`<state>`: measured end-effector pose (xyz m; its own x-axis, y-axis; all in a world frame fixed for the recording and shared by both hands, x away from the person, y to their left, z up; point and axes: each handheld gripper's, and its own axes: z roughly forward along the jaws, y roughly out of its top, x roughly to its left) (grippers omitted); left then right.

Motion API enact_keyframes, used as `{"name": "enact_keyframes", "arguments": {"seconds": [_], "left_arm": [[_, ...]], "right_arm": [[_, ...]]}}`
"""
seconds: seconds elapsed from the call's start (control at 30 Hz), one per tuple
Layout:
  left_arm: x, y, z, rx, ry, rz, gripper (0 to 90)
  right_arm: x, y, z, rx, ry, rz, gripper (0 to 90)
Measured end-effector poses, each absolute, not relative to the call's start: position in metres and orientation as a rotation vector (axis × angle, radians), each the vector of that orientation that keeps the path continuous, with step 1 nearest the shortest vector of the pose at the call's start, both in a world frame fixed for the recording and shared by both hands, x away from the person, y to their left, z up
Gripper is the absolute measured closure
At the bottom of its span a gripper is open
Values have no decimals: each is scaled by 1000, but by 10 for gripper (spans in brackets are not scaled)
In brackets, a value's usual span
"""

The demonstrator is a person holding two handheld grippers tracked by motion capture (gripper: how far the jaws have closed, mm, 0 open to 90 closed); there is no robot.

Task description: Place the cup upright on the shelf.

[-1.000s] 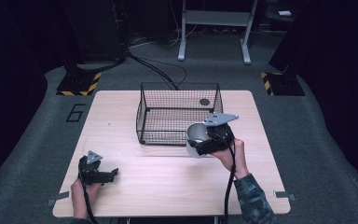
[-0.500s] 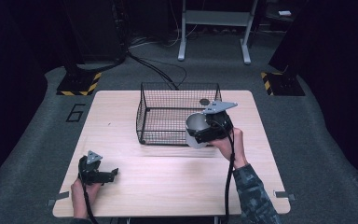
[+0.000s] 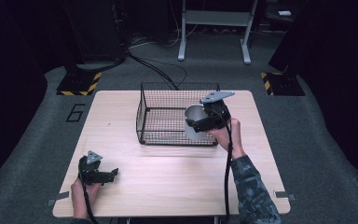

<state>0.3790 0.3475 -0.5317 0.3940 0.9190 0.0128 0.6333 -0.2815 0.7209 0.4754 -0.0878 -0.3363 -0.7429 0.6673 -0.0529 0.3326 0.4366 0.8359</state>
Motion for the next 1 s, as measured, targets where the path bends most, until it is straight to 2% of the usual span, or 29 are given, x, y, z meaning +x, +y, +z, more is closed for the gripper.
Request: {"name": "enact_keyframes", "arguments": {"seconds": [0.63,1.0], "left_arm": [[379,348,-532,2019,1323,578,4],[379,348,-531,2023,1325,568,4]], "right_arm": [[518,-74,-330,897,2310,1192,59],[544,-64,-342,972,2313,1201,60]]}}
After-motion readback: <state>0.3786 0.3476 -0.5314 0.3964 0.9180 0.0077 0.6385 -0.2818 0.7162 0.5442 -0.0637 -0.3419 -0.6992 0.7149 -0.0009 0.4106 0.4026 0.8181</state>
